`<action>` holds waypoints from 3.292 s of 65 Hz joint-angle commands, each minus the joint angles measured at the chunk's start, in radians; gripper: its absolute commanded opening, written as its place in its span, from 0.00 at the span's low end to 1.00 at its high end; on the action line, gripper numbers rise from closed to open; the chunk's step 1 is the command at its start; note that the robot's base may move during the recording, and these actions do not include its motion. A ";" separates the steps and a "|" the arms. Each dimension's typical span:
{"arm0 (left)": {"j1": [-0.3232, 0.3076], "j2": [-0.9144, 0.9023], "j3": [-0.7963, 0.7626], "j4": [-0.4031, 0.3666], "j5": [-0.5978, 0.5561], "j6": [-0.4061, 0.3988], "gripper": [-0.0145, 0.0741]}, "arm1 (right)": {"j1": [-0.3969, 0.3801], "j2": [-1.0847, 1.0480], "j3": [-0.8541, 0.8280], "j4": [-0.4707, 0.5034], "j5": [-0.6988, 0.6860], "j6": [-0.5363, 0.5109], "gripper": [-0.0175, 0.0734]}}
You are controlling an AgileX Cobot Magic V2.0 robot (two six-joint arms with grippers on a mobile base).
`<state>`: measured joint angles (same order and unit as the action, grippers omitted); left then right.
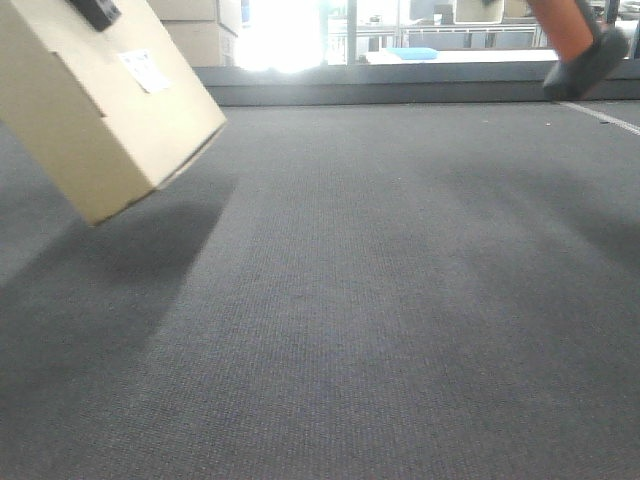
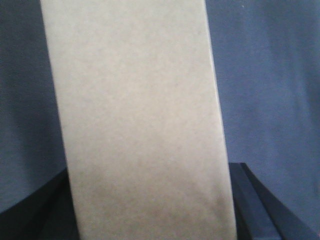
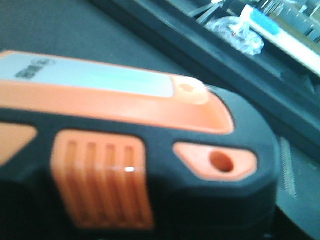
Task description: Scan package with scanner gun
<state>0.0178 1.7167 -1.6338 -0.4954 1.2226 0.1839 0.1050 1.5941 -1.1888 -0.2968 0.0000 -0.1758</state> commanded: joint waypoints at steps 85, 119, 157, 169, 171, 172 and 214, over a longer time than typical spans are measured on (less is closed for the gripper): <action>-0.001 -0.045 0.059 0.030 -0.001 -0.004 0.04 | -0.004 -0.064 -0.008 0.351 -0.073 -0.008 0.03; -0.001 -0.045 -0.018 0.122 -0.001 -0.004 0.04 | -0.004 -0.221 0.221 0.673 -0.213 0.002 0.03; -0.001 -0.045 -0.018 0.143 -0.001 -0.004 0.04 | -0.004 -0.138 0.434 0.635 -0.567 0.063 0.03; -0.001 -0.045 -0.018 0.143 -0.001 -0.004 0.04 | -0.004 -0.070 0.434 0.613 -0.653 0.066 0.03; -0.001 -0.045 -0.018 0.143 -0.001 -0.004 0.04 | -0.004 -0.060 0.434 0.614 -0.667 0.066 0.03; -0.001 -0.045 -0.018 0.143 -0.001 -0.004 0.04 | -0.004 -0.055 0.434 0.614 -0.673 0.066 0.03; -0.001 -0.045 -0.018 0.143 -0.001 -0.004 0.04 | -0.004 0.111 0.430 0.611 -0.754 0.069 0.05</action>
<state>0.0178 1.6866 -1.6425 -0.3399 1.2263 0.1839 0.1050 1.7048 -0.7507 0.3269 -0.7141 -0.1055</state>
